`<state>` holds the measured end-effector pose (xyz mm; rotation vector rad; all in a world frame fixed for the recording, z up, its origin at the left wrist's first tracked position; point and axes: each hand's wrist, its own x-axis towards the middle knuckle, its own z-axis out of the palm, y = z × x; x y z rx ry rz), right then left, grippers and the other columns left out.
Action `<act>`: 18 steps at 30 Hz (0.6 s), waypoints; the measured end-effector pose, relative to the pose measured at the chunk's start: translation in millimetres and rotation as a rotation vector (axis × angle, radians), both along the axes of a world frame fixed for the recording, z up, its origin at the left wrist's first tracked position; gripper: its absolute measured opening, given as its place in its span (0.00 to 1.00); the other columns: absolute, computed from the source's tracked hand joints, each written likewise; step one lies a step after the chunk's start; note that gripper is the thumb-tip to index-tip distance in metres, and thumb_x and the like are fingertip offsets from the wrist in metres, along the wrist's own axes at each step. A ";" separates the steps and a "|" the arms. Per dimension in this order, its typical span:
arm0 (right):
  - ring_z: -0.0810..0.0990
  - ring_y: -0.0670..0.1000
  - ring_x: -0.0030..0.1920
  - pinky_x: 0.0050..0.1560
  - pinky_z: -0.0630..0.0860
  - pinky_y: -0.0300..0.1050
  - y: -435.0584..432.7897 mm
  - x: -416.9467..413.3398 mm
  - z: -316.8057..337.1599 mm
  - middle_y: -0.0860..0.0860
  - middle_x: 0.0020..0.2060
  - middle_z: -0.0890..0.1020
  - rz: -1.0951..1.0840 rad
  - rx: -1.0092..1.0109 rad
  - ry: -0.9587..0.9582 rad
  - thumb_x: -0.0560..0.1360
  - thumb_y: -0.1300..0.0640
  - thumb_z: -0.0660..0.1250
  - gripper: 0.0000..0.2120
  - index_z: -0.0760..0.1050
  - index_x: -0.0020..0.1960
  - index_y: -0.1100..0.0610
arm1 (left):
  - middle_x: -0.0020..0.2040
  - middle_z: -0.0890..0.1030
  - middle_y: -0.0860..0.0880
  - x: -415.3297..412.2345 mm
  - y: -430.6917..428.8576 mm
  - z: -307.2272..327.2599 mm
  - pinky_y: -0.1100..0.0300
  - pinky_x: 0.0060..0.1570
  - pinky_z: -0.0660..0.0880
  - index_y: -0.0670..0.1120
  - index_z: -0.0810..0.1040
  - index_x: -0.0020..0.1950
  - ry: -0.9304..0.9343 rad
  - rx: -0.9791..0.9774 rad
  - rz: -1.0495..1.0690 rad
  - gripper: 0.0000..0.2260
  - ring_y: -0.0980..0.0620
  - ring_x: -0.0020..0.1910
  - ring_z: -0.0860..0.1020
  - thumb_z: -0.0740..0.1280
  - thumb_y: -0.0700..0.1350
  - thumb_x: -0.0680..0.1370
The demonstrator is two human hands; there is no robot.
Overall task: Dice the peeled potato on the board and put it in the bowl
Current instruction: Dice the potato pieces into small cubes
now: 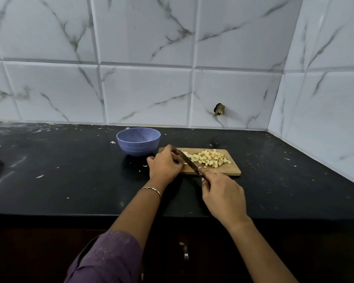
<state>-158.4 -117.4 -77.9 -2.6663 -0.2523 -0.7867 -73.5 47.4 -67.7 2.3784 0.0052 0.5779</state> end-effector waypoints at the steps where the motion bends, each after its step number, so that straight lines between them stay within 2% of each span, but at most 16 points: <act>1: 0.79 0.43 0.50 0.45 0.73 0.39 0.2 0.0 1.1 0.42 0.51 0.81 0.006 -0.005 0.011 0.82 0.49 0.58 0.19 0.68 0.72 0.41 | 0.45 0.83 0.57 0.3 0.2 -0.3 0.52 0.59 0.62 0.55 0.70 0.53 -0.006 -0.006 -0.003 0.12 0.55 0.54 0.78 0.70 0.48 0.74; 5: 0.80 0.44 0.49 0.44 0.75 0.39 4.0 0.4 3.4 0.43 0.51 0.81 0.027 -0.104 0.002 0.82 0.53 0.59 0.19 0.69 0.72 0.43 | 0.42 0.83 0.57 0.5 0.1 -1.3 0.53 0.56 0.62 0.54 0.68 0.51 -0.025 -0.002 -0.002 0.12 0.54 0.52 0.78 0.70 0.46 0.73; 10: 0.81 0.48 0.45 0.41 0.77 0.43 11.1 2.6 8.1 0.46 0.48 0.80 0.041 -0.241 0.024 0.80 0.59 0.60 0.18 0.73 0.67 0.47 | 0.40 0.81 0.56 0.5 -1.4 -2.4 0.53 0.55 0.63 0.53 0.67 0.50 -0.064 0.054 0.018 0.11 0.52 0.50 0.79 0.69 0.47 0.73; 14: 0.80 0.47 0.44 0.41 0.76 0.41 9.9 -0.3 6.0 0.46 0.49 0.80 0.005 -0.216 0.023 0.80 0.58 0.61 0.17 0.73 0.68 0.47 | 0.41 0.81 0.56 3.6 -2.4 -5.2 0.52 0.56 0.64 0.53 0.66 0.50 -0.084 0.084 0.020 0.12 0.52 0.50 0.79 0.68 0.47 0.73; 18: 0.80 0.45 0.45 0.41 0.74 0.38 3.2 -4.2 -1.3 0.43 0.50 0.80 -0.078 -0.040 -0.015 0.81 0.55 0.61 0.18 0.71 0.70 0.43 | 0.44 0.82 0.54 9.0 -4.8 -4.8 0.52 0.56 0.64 0.53 0.67 0.51 -0.071 0.113 0.029 0.13 0.51 0.51 0.79 0.69 0.48 0.73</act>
